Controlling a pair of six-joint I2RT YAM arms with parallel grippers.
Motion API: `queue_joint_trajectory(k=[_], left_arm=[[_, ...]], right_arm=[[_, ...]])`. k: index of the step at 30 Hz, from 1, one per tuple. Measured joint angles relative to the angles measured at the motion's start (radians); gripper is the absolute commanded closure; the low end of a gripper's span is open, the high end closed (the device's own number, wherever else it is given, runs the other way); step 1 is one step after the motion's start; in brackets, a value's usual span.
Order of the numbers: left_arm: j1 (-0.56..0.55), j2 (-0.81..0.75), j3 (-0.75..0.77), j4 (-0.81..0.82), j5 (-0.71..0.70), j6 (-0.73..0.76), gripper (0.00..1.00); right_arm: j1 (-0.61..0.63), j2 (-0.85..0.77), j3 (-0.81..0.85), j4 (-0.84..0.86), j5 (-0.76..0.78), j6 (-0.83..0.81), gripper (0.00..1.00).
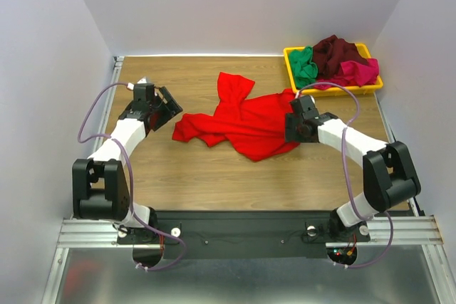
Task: Fold and stack the t-shirts
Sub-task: Flatten the tshirt out
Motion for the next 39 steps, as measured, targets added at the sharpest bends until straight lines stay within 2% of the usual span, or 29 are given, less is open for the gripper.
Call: queue_joint_trajectory(k=[5, 9, 15, 33, 39], left_arm=[[-0.026, 0.002, -0.028, 0.0, -0.034, -0.009, 0.17], [-0.113, 0.002, -0.068, -0.004, -0.049, -0.032, 0.26], [-0.179, 0.003, -0.093, -0.024, -0.068, -0.058, 0.26], [-0.186, 0.154, -0.056, -0.019, -0.09, -0.04, 0.39], [-0.186, 0.172, -0.038, -0.007, -0.077, -0.032, 0.49]], right_arm=[[0.0, -0.051, 0.0, -0.018, -0.027, 0.013, 0.27], [0.0, -0.084, 0.0, -0.021, -0.054, 0.037, 0.26], [0.0, -0.091, -0.015, -0.024, -0.1, 0.068, 0.25], [-0.105, -0.077, -0.083, -0.005, -0.143, 0.094, 0.27], [-0.117, -0.035, -0.103, 0.029, -0.146, 0.089, 0.31]])
